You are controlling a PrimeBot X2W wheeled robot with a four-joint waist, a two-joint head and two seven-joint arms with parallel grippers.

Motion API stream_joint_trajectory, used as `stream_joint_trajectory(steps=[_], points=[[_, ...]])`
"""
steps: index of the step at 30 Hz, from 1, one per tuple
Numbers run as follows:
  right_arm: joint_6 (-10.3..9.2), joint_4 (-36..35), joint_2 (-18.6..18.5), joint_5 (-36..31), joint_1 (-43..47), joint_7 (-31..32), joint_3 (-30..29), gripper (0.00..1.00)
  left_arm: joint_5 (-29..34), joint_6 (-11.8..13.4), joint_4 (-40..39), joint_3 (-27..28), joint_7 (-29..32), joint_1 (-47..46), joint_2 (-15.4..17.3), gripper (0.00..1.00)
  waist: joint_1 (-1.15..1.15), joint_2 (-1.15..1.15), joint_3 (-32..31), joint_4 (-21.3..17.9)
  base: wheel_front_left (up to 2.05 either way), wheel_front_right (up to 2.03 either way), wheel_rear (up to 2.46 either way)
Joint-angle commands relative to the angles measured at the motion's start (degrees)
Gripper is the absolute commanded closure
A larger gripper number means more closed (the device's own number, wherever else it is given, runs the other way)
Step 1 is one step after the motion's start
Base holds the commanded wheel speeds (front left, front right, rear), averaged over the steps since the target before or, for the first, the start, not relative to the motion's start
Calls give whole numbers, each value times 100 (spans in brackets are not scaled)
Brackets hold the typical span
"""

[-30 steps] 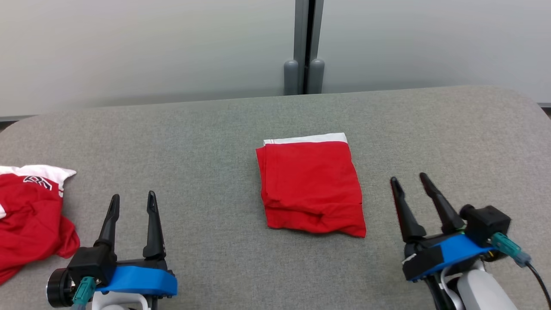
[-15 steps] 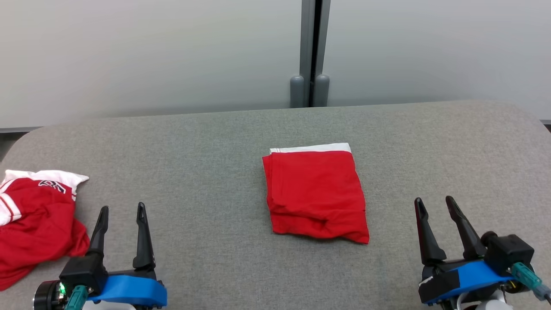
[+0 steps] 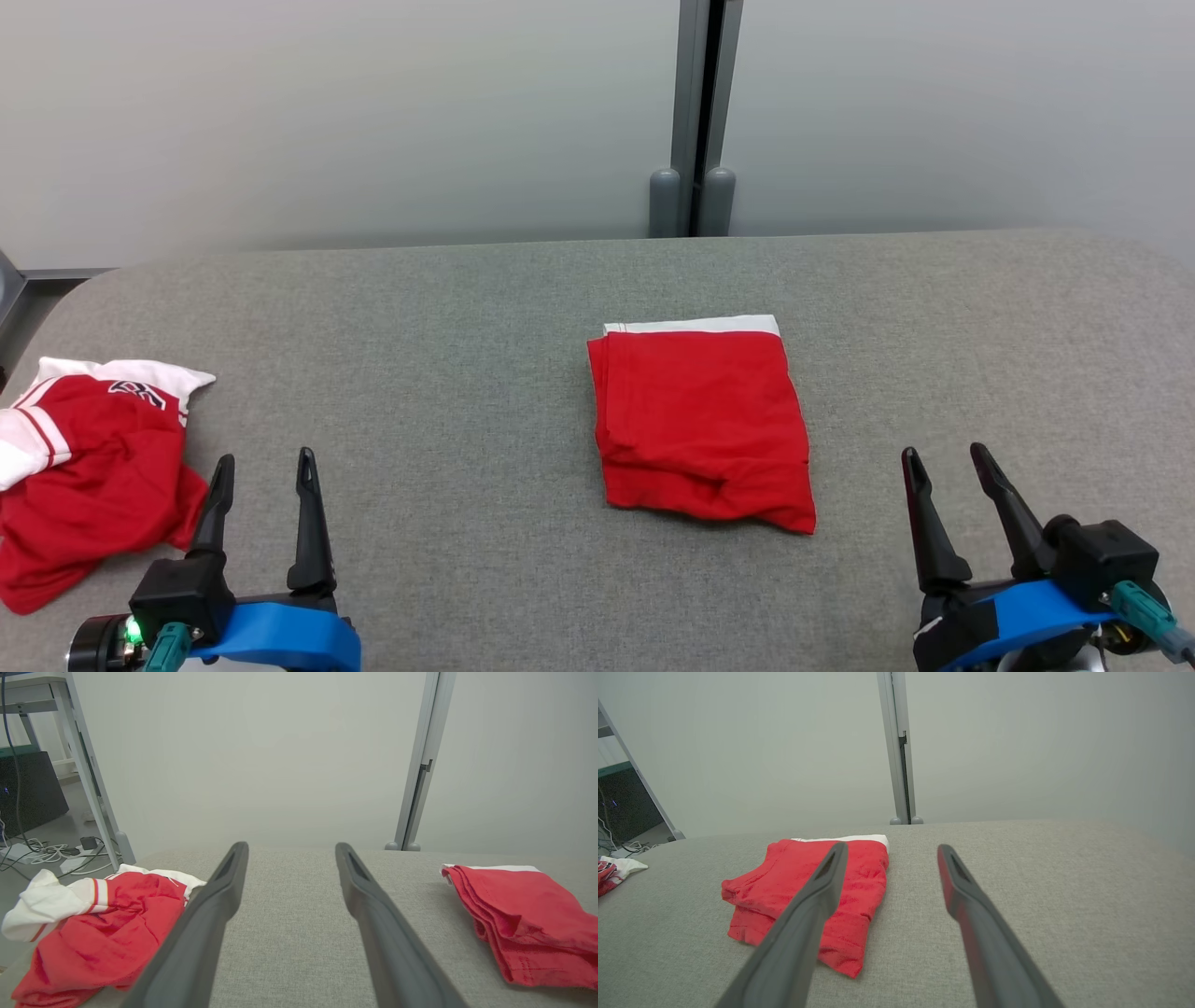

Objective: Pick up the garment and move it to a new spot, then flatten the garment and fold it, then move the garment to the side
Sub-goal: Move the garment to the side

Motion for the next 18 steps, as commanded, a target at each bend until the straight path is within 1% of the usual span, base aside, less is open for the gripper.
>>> stream_joint_trajectory(steps=[1,10,18], points=[[3,-27,11,43,107,17,3,0,-6,33,-29,-14,17,66,27,0,0,0,-3,4,0,0,0],[3,43,12,62,94,110,-7,0,-43,87,-83,-46,46,116,59,0,0,0,-1,-7,0,0,0],[3,186,11,-127,-800,263,-15,0,-86,69,-103,-119,17,-132,55,0,0,0,254,77,0,0,0]])
